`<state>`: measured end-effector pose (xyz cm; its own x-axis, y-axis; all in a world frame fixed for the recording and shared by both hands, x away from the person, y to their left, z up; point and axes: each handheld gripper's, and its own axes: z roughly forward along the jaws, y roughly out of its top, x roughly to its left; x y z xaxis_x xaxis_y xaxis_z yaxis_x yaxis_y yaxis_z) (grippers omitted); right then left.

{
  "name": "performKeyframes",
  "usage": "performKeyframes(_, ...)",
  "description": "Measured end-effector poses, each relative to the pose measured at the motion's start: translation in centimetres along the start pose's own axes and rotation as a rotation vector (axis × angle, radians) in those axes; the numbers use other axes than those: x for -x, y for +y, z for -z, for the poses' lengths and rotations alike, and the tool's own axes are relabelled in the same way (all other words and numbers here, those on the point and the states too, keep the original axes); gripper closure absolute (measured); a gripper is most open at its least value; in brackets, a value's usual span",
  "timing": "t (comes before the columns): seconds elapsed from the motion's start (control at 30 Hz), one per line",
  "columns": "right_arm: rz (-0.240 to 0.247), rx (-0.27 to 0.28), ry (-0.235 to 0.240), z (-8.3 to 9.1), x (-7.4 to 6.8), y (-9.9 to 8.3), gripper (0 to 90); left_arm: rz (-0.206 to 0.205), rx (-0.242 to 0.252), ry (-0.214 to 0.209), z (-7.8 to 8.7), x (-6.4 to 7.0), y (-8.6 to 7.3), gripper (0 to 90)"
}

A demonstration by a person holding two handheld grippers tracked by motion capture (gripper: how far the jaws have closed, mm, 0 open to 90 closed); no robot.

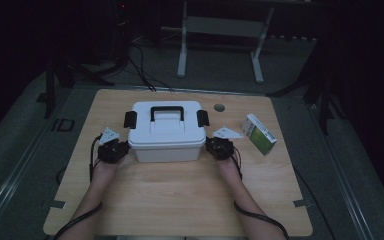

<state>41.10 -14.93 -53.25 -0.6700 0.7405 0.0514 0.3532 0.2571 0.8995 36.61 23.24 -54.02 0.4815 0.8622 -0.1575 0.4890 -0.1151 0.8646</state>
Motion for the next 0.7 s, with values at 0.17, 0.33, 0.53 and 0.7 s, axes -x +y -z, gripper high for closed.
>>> performKeyframes(0.17, -0.009, 0.003, 0.009, 0.8, -0.1, -0.5, 90.0, -0.015, -0.015, -0.011, 0.4, 0.7, -0.1, 89.9)
performKeyframes(0.33, -0.007, 0.003, 0.012, 1.5, -0.1, -0.8, 90.0, -0.047, -0.031, -0.011, 0.6, 1.3, -0.1, 89.9)
performKeyframes(0.53, -0.007, -0.002, 0.014, 2.7, -0.2, -1.3, 90.0, -0.022, -0.022, -0.036, 0.7, 2.0, -0.5, 90.0)
performKeyframes(0.7, 0.001, -0.001, 0.016, 3.6, -0.2, -1.7, 90.0, -0.016, -0.021, -0.051, 0.7, 2.6, -0.7, 90.0)
